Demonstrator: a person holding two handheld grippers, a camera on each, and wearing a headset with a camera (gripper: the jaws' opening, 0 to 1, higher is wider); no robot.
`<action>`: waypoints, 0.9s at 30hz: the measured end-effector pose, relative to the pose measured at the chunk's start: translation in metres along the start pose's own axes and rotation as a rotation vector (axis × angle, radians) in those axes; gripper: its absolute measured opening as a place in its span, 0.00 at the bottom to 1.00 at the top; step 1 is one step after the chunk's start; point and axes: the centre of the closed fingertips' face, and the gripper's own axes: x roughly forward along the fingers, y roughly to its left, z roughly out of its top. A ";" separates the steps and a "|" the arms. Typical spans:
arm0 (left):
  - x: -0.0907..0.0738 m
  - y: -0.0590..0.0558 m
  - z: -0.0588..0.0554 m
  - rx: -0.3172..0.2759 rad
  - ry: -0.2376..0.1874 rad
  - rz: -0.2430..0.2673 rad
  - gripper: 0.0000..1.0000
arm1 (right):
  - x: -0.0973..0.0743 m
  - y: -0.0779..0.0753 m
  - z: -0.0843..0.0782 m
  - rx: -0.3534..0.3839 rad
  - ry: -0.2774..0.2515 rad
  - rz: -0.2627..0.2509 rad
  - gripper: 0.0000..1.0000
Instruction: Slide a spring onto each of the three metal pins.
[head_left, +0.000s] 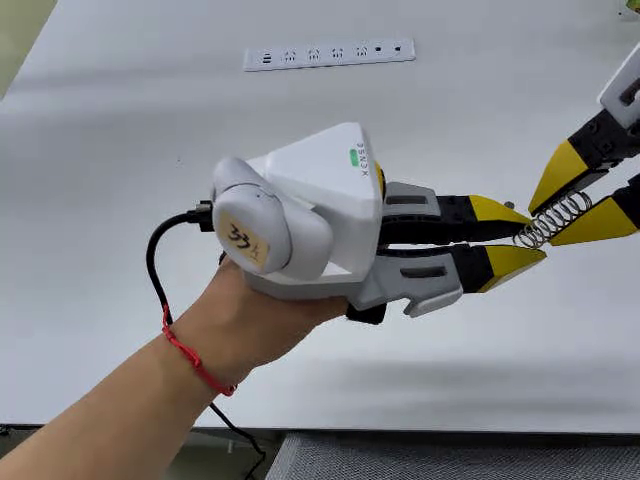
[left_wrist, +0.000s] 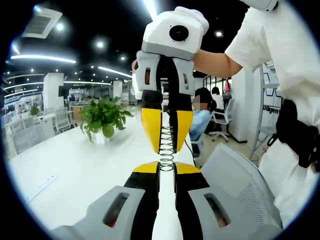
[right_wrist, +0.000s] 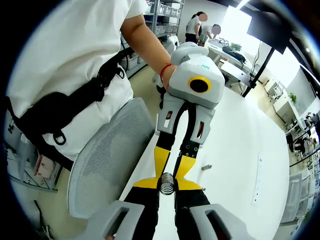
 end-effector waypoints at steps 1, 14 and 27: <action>0.000 0.000 0.000 0.000 -0.001 0.002 0.06 | 0.000 0.000 0.000 0.001 0.000 -0.001 0.07; -0.002 0.001 -0.003 0.001 -0.005 0.020 0.09 | 0.004 -0.005 0.003 0.051 -0.030 -0.010 0.07; -0.025 0.015 -0.013 -0.026 -0.003 0.102 0.23 | -0.011 -0.024 0.004 0.106 -0.070 -0.068 0.07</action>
